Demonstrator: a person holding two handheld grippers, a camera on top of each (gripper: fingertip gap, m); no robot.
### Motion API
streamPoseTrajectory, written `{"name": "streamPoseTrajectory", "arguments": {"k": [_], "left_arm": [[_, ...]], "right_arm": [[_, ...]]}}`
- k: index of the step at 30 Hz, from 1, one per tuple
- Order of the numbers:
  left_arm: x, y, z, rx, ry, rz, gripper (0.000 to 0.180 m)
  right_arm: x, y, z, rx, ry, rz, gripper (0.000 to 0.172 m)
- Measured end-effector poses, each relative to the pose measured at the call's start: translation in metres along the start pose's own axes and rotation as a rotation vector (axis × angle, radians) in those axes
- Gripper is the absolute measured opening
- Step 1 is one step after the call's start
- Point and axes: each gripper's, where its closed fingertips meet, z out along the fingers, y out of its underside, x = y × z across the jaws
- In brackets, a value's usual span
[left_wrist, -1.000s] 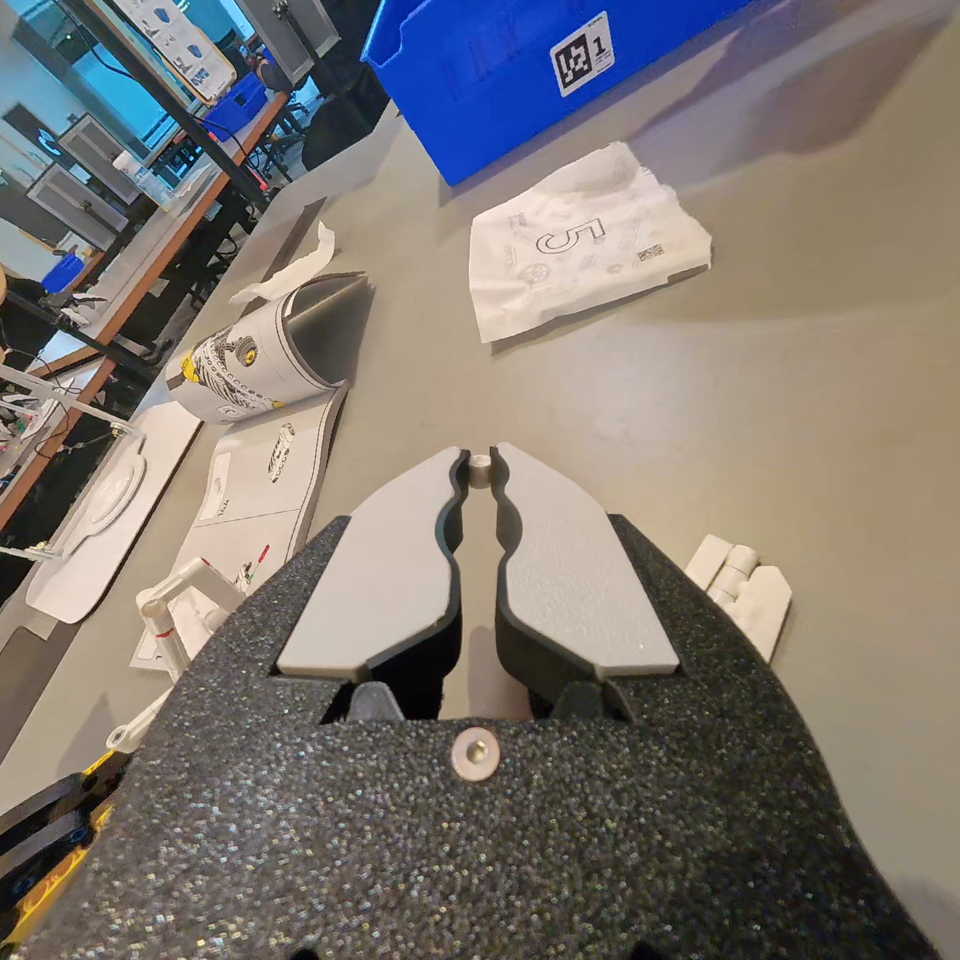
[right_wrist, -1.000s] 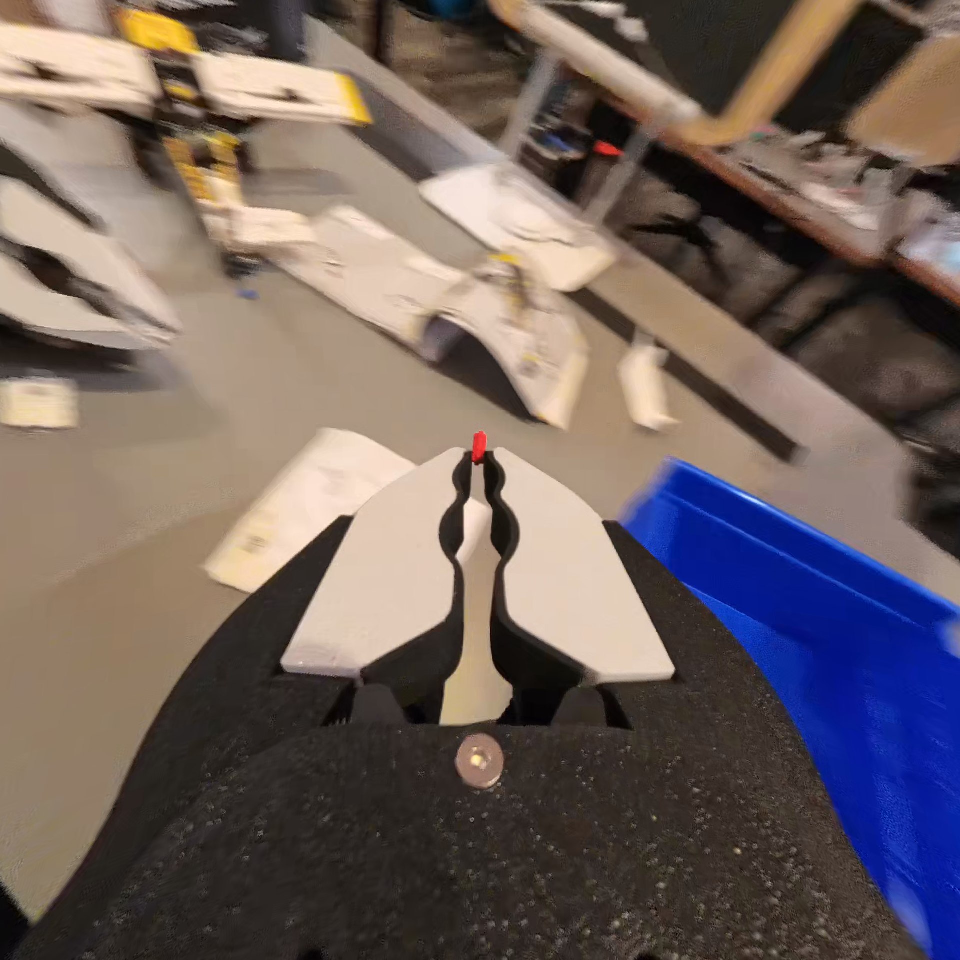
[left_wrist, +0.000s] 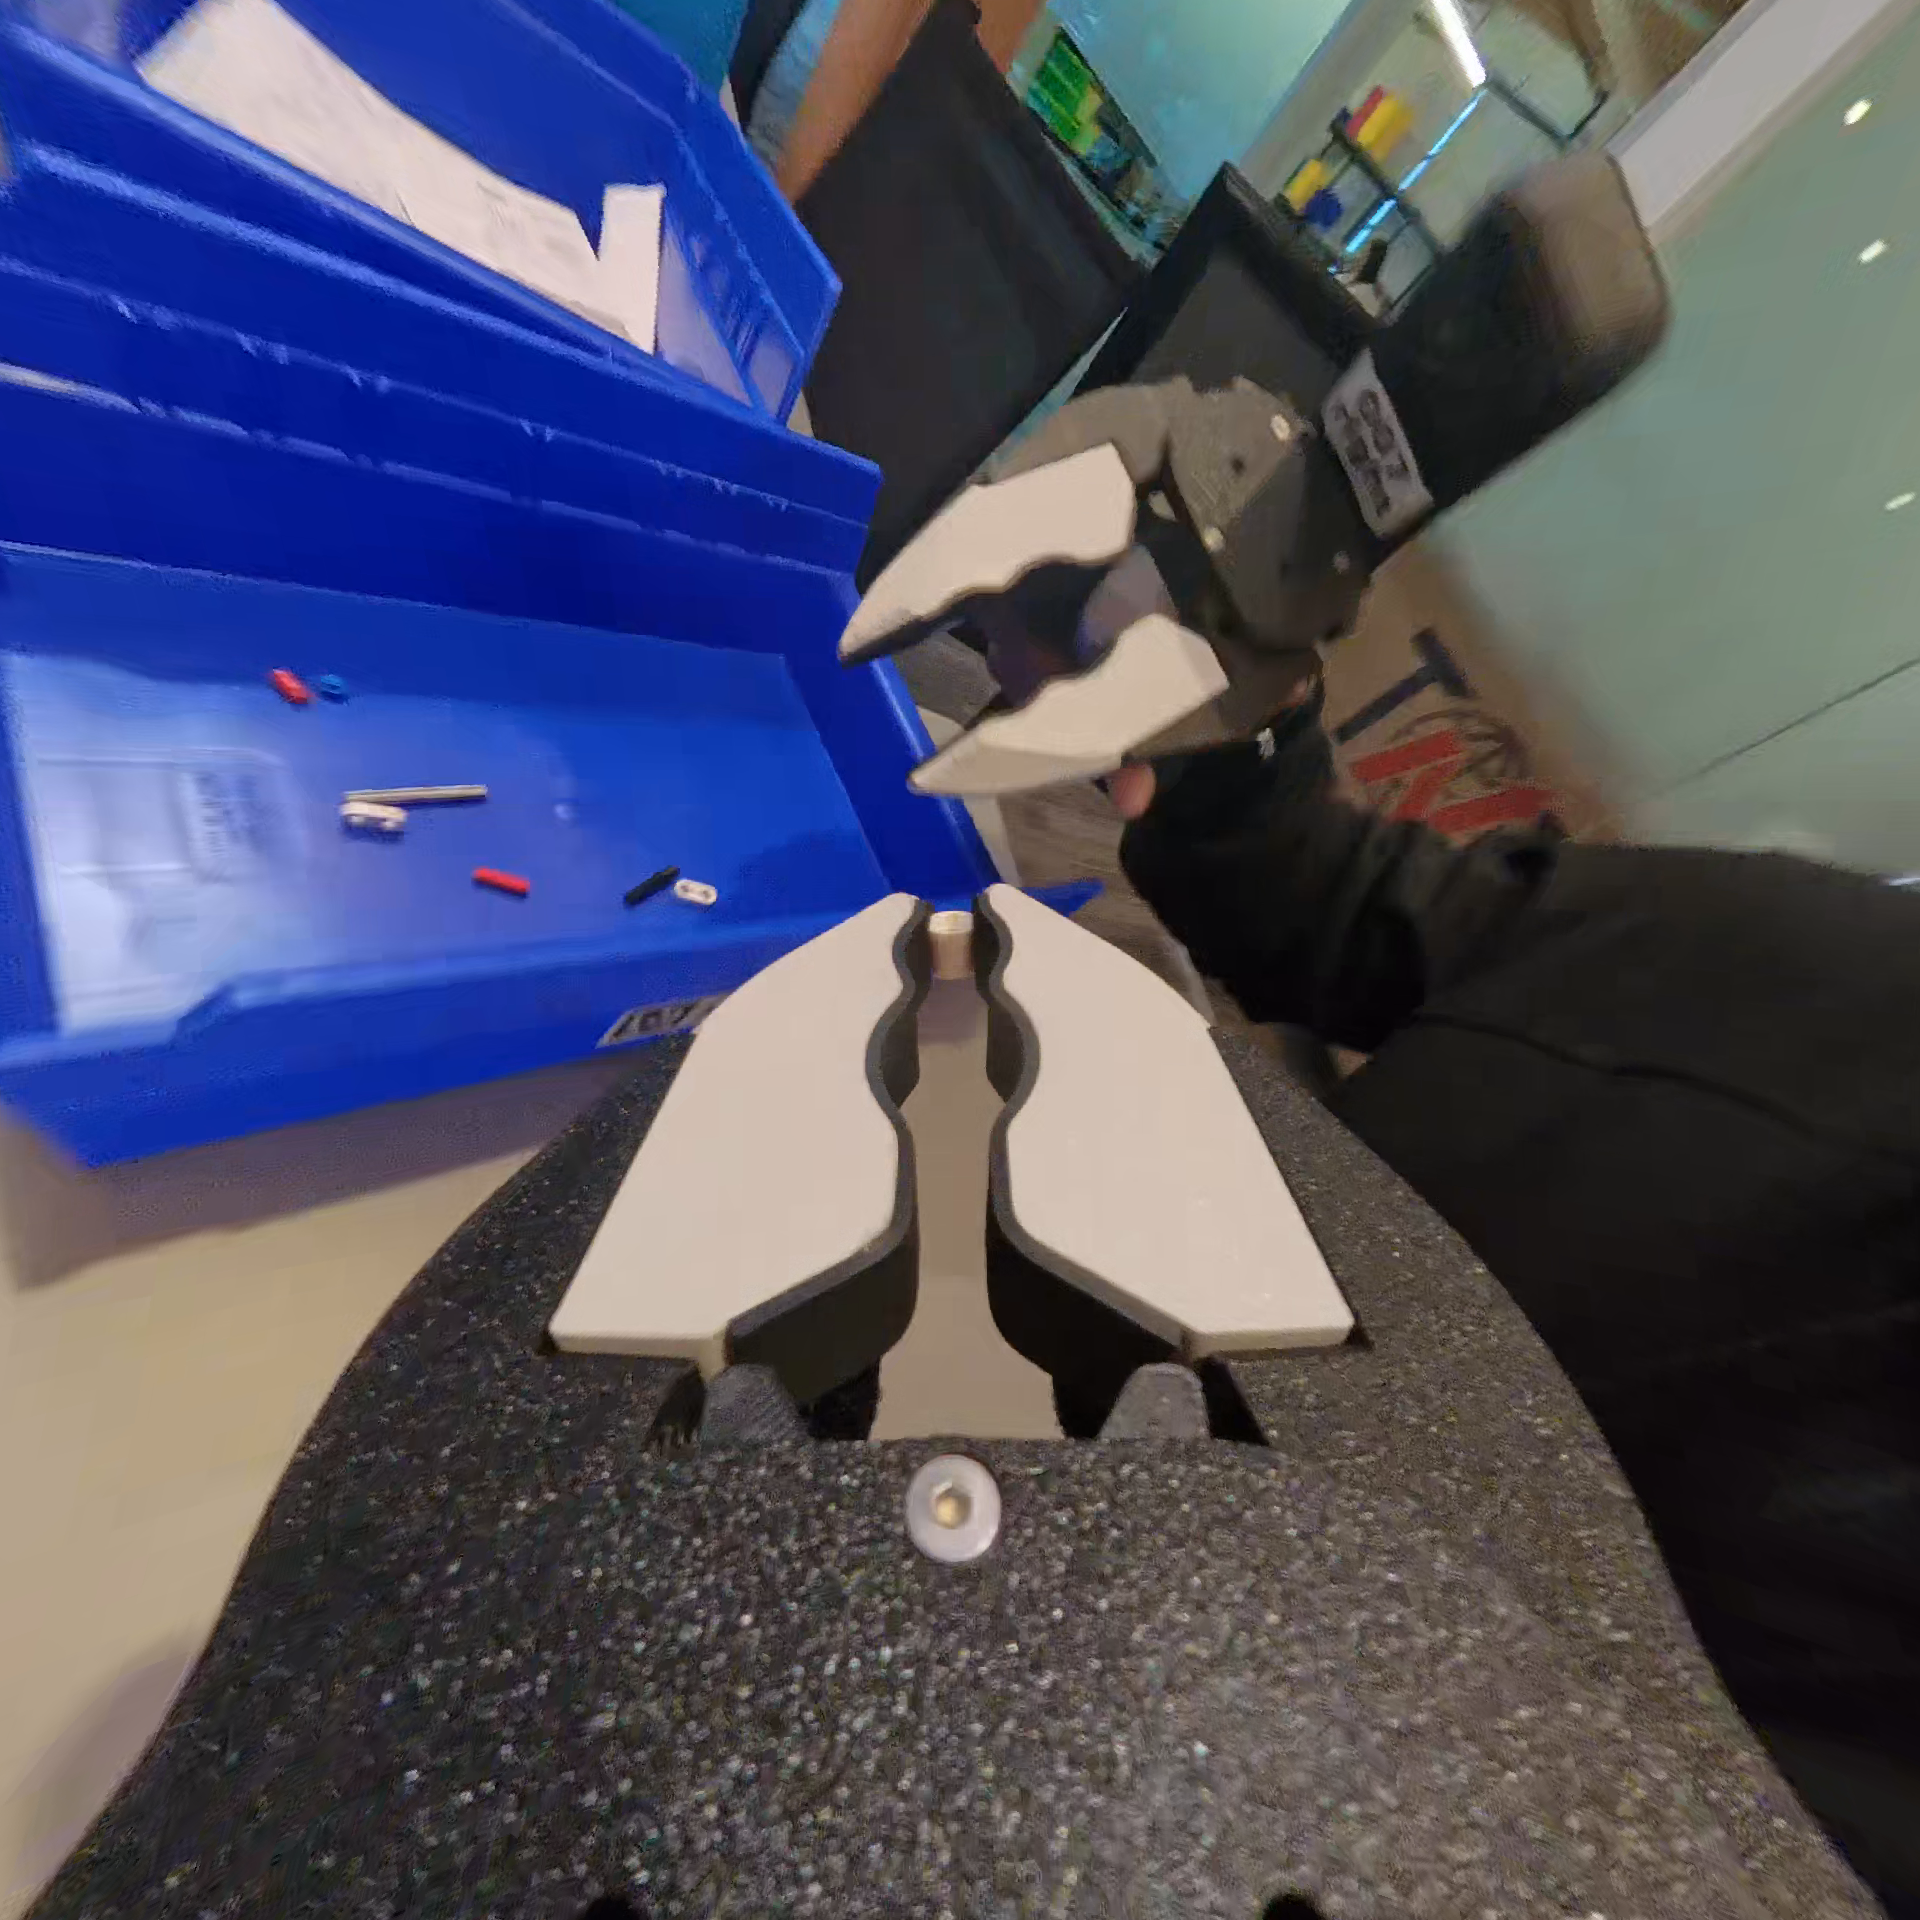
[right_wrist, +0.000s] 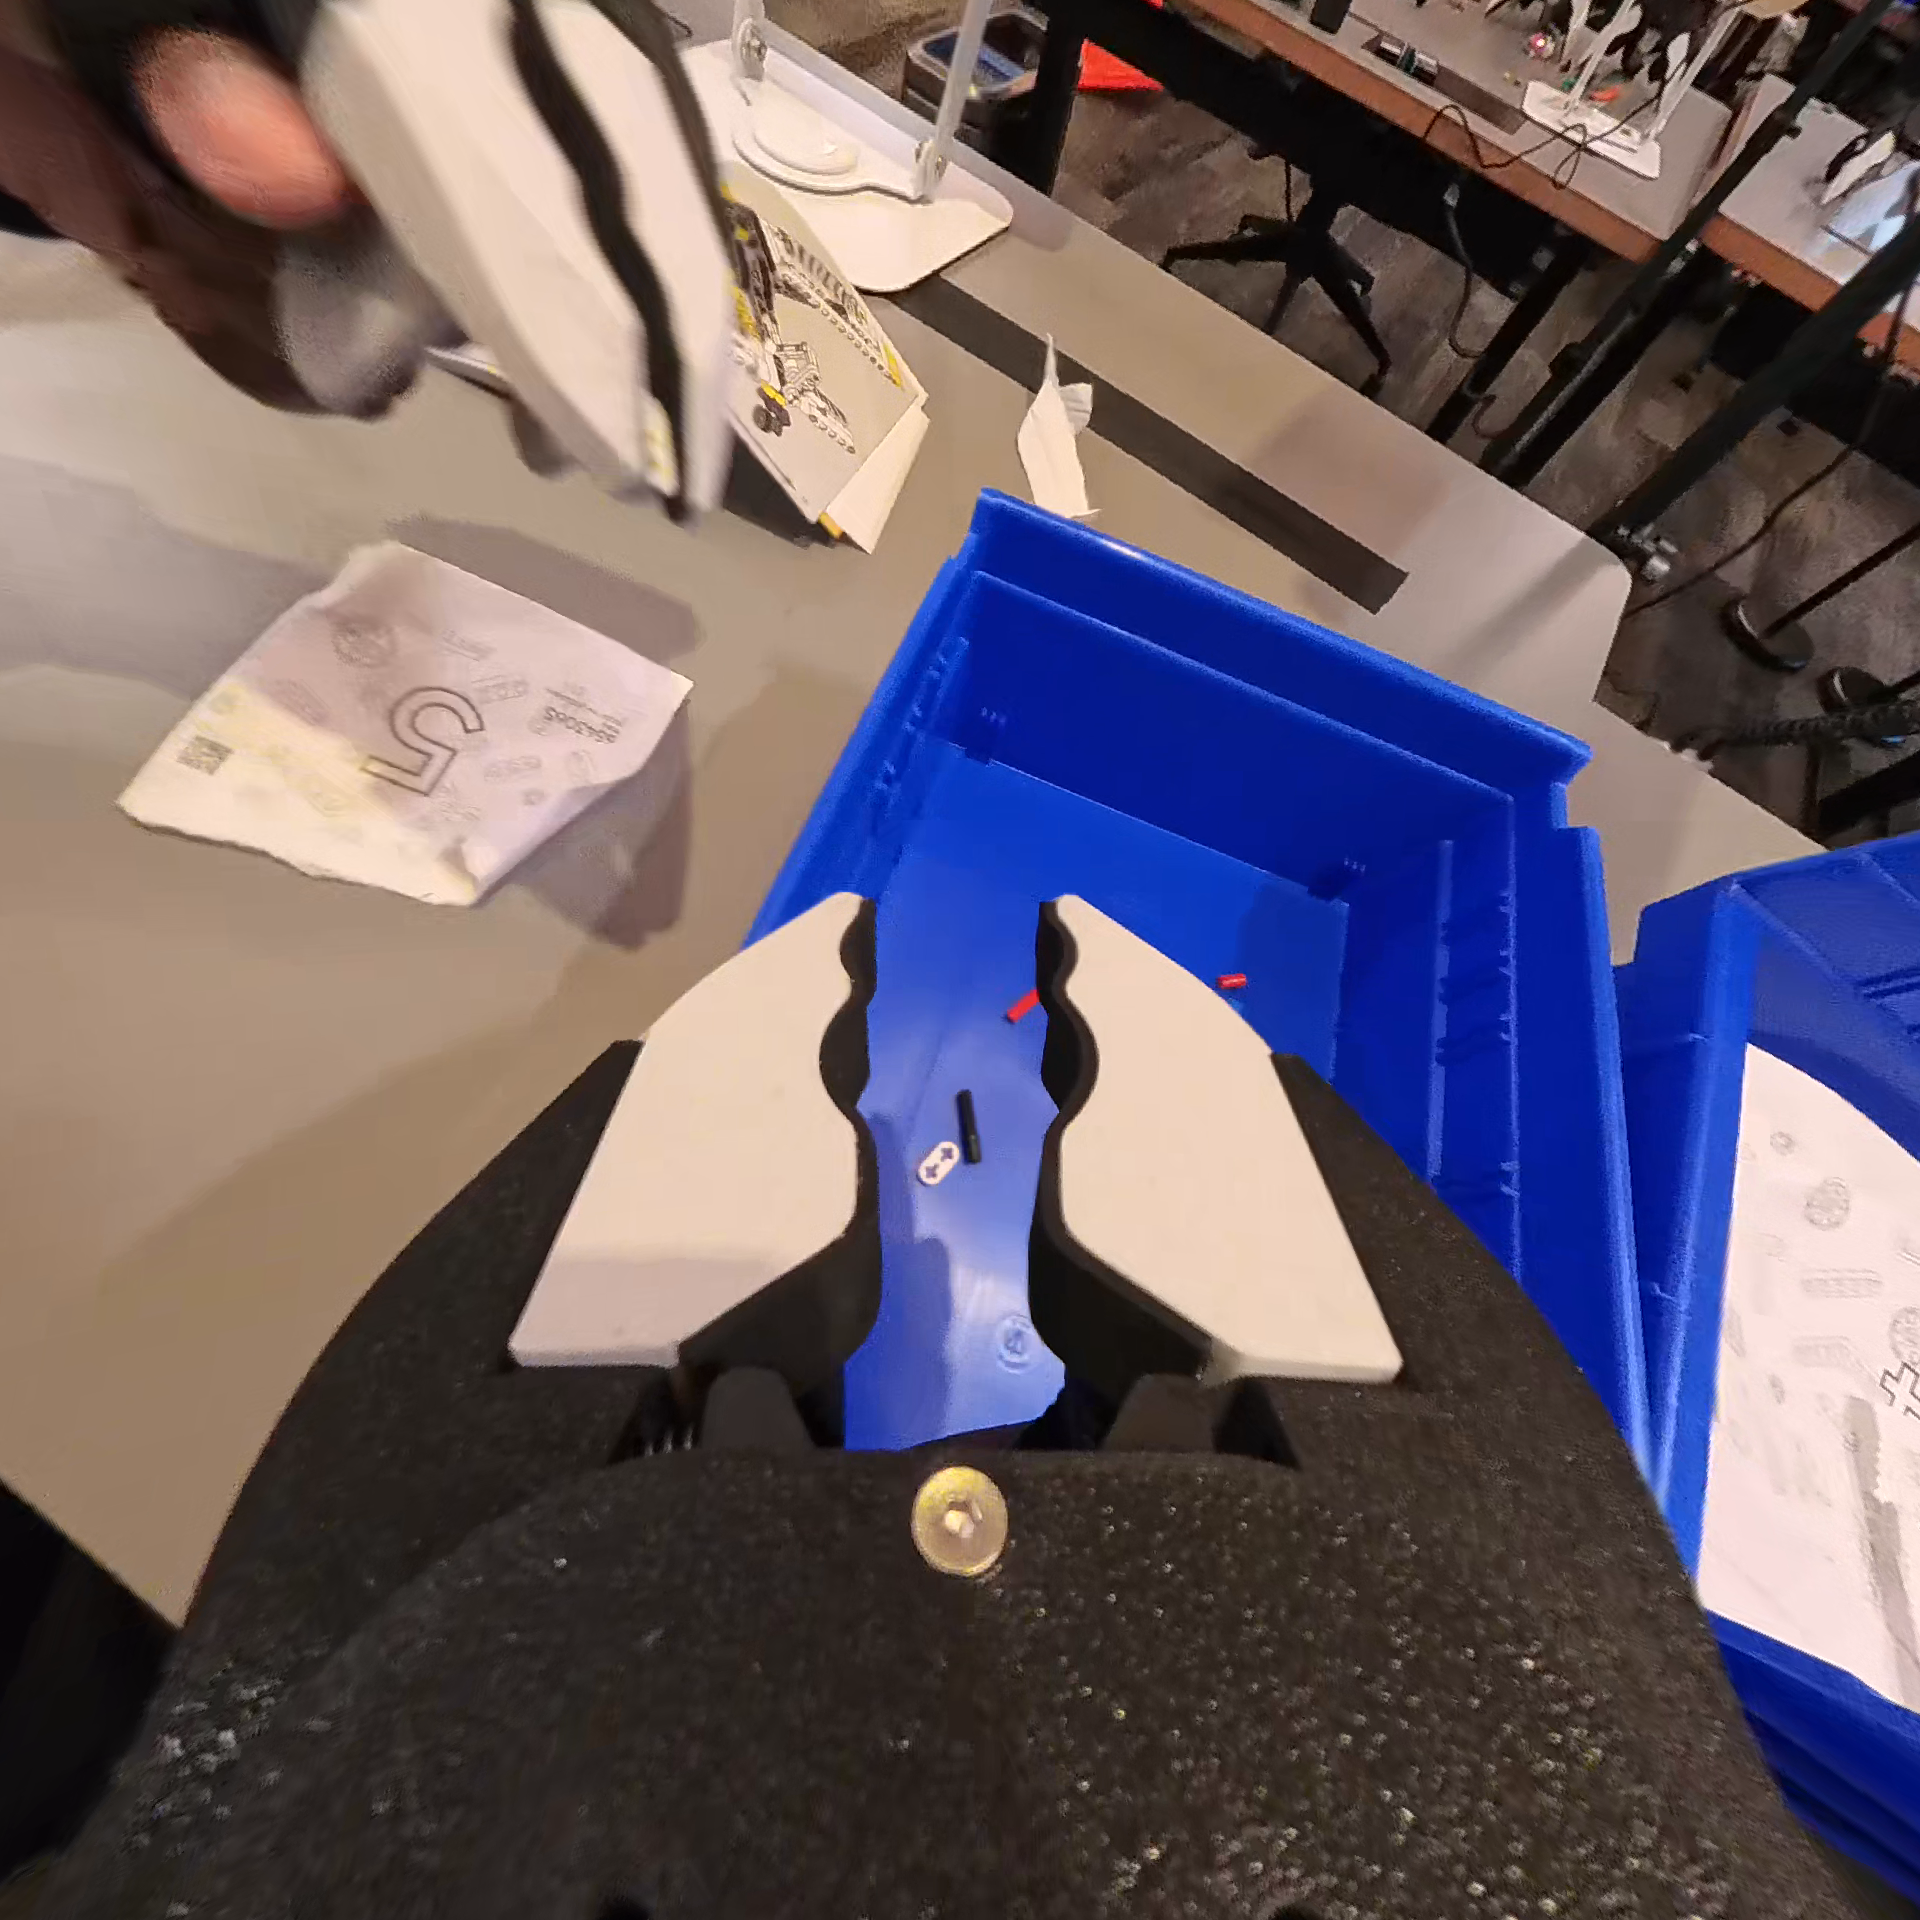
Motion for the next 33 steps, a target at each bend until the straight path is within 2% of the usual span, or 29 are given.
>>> {"name": "streamPoseTrajectory", "arguments": {"k": [3, 6, 11, 14, 19, 25, 29, 33], "left_arm": [[-0.028, -0.016, 0.035, -0.044, -0.002, -0.093, 0.008], [-0.050, -0.030, 0.058, -0.066, -0.064, -0.103, 0.009], [-0.067, -0.030, 0.073, -0.152, -0.153, -0.082, 0.036], [-0.068, -0.033, 0.074, -0.158, -0.166, -0.063, 0.044], [-0.065, -0.041, 0.064, -0.107, -0.171, -0.021, 0.048], [-0.042, -0.055, 0.027, -0.004, -0.213, 0.151, 0.049], [-0.033, -0.042, -0.002, -0.015, -0.302, 0.263, 0.049], [-0.023, -0.015, -0.024, -0.035, -0.341, 0.303, 0.047]], "right_arm": [[0.012, 0.012, -0.001, -0.001, 0.002, 0.015, 0.031], [0.022, 0.023, -0.004, 0.005, -0.003, 0.039, 0.032], [0.031, 0.037, -0.010, 0.014, -0.009, 0.058, 0.032], [0.033, 0.043, -0.011, 0.018, -0.014, 0.065, 0.032], [0.035, 0.049, -0.011, 0.016, -0.023, 0.069, 0.032], [0.028, 0.044, -0.009, 0.012, -0.046, 0.026, 0.031], [0.028, 0.044, 0.009, -0.023, -0.094, -0.051, 0.031], [0.025, 0.043, 0.047, -0.114, -0.225, -0.305, 0.030]]}}
